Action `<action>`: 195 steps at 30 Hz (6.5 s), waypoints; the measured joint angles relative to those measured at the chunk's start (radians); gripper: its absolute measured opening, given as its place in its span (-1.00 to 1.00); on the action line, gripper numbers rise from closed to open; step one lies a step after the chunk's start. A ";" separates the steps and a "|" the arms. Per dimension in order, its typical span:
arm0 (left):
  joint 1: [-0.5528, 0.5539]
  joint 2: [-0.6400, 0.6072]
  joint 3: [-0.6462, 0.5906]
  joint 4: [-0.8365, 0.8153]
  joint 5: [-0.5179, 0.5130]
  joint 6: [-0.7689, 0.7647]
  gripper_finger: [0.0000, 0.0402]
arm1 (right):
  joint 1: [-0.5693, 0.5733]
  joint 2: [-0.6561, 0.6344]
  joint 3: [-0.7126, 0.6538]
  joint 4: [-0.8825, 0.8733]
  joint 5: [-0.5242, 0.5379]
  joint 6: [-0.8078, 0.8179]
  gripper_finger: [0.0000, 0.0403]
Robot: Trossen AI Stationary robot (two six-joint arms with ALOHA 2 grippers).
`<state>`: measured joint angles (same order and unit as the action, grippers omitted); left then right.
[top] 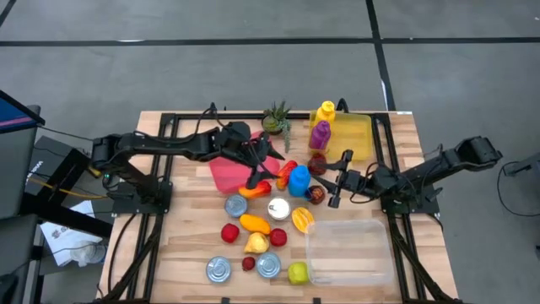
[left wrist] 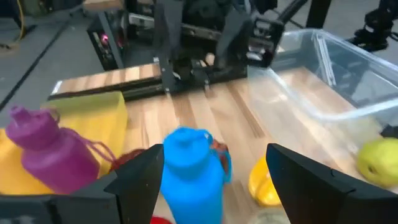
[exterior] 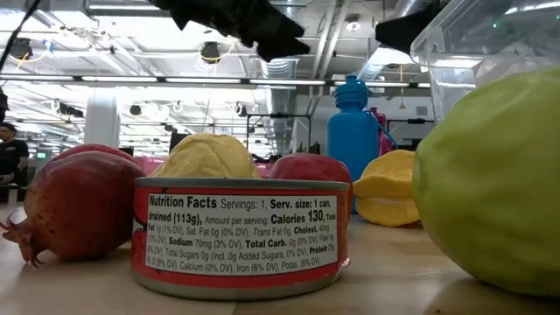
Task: Pick & Place Food Item
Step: Put the blue water bottle into the yellow bin
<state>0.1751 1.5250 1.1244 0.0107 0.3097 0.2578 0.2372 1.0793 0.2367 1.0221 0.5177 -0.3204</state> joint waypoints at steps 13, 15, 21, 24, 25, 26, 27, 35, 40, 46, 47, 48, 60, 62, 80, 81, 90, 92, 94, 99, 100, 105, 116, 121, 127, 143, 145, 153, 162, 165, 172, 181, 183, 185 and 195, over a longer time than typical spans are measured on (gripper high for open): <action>-0.031 0.119 0.068 -0.030 -0.003 0.030 0.38 | -0.019 -0.014 0.003 -0.137 0.036 0.155 -0.18; -0.023 0.117 0.068 -0.023 -0.002 0.033 0.38 | -0.036 -0.014 0.017 -0.196 0.030 0.199 -0.18; 0.018 0.040 0.046 0.012 -0.003 0.034 0.38 | -0.085 -0.013 0.134 -0.422 -0.050 0.282 -0.18; 0.051 -0.025 -0.043 0.105 0.001 0.014 0.38 | -0.099 -0.011 0.188 -0.530 -0.073 0.305 -0.18; 0.063 -0.048 -0.086 0.151 0.000 -0.003 0.38 | -0.102 -0.011 0.199 -0.556 -0.074 0.310 -0.18; 0.075 -0.073 -0.131 0.200 0.001 -0.021 0.38 | -0.102 -0.011 0.205 -0.572 -0.075 0.313 -0.18; 0.086 -0.094 -0.174 0.260 0.000 -0.037 0.38 | -0.102 -0.011 0.207 -0.578 -0.075 0.314 -0.18; 0.132 -0.230 -0.452 0.549 -0.007 -0.135 0.38 | -0.110 0.019 0.207 -0.601 -0.076 0.365 -0.18; 0.132 -0.280 -0.536 0.609 -0.053 -0.135 0.38 | -0.118 0.087 0.207 -0.545 -0.079 0.373 -0.18; 0.132 -0.296 -0.577 0.638 -0.064 -0.142 0.38 | -0.137 0.148 0.208 -0.459 -0.108 0.374 -0.18; 0.132 -0.295 -0.578 0.638 -0.065 -0.142 0.38 | -0.137 0.153 0.209 -0.452 -0.109 0.374 -0.18; 0.132 -0.295 -0.579 0.637 -0.065 -0.143 0.38 | -0.137 0.157 0.209 -0.444 -0.109 0.374 -0.18; 0.132 -0.292 -0.579 0.637 -0.064 -0.143 0.38 | -0.138 0.162 0.208 -0.431 -0.113 0.374 -0.38; 0.132 -0.292 -0.579 0.637 -0.064 -0.143 0.38 | -0.138 0.162 0.208 -0.431 -0.113 0.374 -0.48; 0.132 -0.292 -0.579 0.636 -0.063 -0.146 0.38 | -0.117 0.162 0.215 -0.438 -0.110 0.337 -0.98; 0.132 -0.292 -0.579 0.636 -0.063 -0.146 0.38 | -0.113 0.163 0.220 -0.440 -0.111 0.332 -0.96; 0.132 -0.292 -0.579 0.636 -0.063 -0.156 0.38 | -0.093 0.163 0.324 -0.624 -0.098 0.320 -0.60; 0.132 -0.292 -0.579 0.636 -0.063 -0.156 0.38 | -0.094 0.163 0.335 -0.637 -0.097 0.320 -0.49; 0.132 -0.292 -0.579 0.636 -0.063 -0.156 0.38 | -0.098 0.163 0.340 -0.637 -0.096 0.319 -0.38; 0.132 -0.292 -0.579 0.636 -0.063 -0.156 0.38 | -0.110 0.165 0.340 -0.634 -0.094 0.325 -0.17; 0.132 -0.292 -0.579 0.637 -0.063 -0.156 0.38 | -0.111 0.170 0.341 -0.629 -0.093 0.328 -0.14; 0.132 -0.292 -0.579 0.637 -0.063 -0.156 0.38 | -0.110 0.171 0.341 -0.636 -0.087 0.333 -0.06; 0.132 -0.292 -0.578 0.639 -0.063 -0.155 0.38 | -0.131 0.219 0.321 -0.550 -0.087 0.339 -0.12; 0.132 -0.292 -0.578 0.642 -0.063 -0.157 0.38 | -0.136 0.264 0.303 -0.440 -0.088 0.314 -0.12; 0.132 -0.292 -0.578 0.642 -0.063 -0.158 0.38 | -0.134 0.265 0.303 -0.438 -0.090 0.313 -0.17; 0.132 -0.292 -0.578 0.641 -0.068 -0.158 0.38 | -0.133 0.265 0.301 -0.428 -0.091 0.311 -0.70; 0.132 -0.292 -0.578 0.641 -0.068 -0.158 0.38 | -0.133 0.265 0.301 -0.428 -0.091 0.311 -0.76; 0.132 -0.291 -0.578 0.641 -0.070 -0.158 0.38 | -0.132 0.263 0.307 -0.434 -0.091 0.311 -0.80; 0.132 -0.292 -0.578 0.641 -0.070 -0.159 0.38 | -0.112 0.208 0.355 -0.495 -0.091 0.294 -0.80; 0.132 -0.291 -0.578 0.641 -0.070 -0.159 0.38 | -0.105 0.181 0.390 -0.553 -0.090 0.294 -0.80; 0.132 -0.291 -0.578 0.641 -0.071 -0.159 0.38 | -0.076 0.142 0.529 -0.845 0.002 0.317 -0.80; 0.132 -0.291 -0.578 0.641 -0.071 -0.159 0.38 | -0.002 0.129 0.697 -1.118 0.177 0.405 -0.80; 0.132 -0.291 -0.578 0.641 -0.071 -0.159 0.38 | 0.014 0.129 0.700 -1.119 0.229 0.414 -0.80; 0.132 -0.291 -0.578 0.641 -0.071 -0.159 0.38 | 0.023 0.129 0.700 -1.121 0.268 0.423 -0.80; 0.132 -0.291 -0.578 0.641 -0.071 -0.159 0.38 | 0.015 0.129 0.700 -0.996 0.427 0.362 -0.80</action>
<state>0.3071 1.2335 0.5465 0.6514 0.2390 0.0990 0.2523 1.2087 0.9363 0.0263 0.9445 0.0413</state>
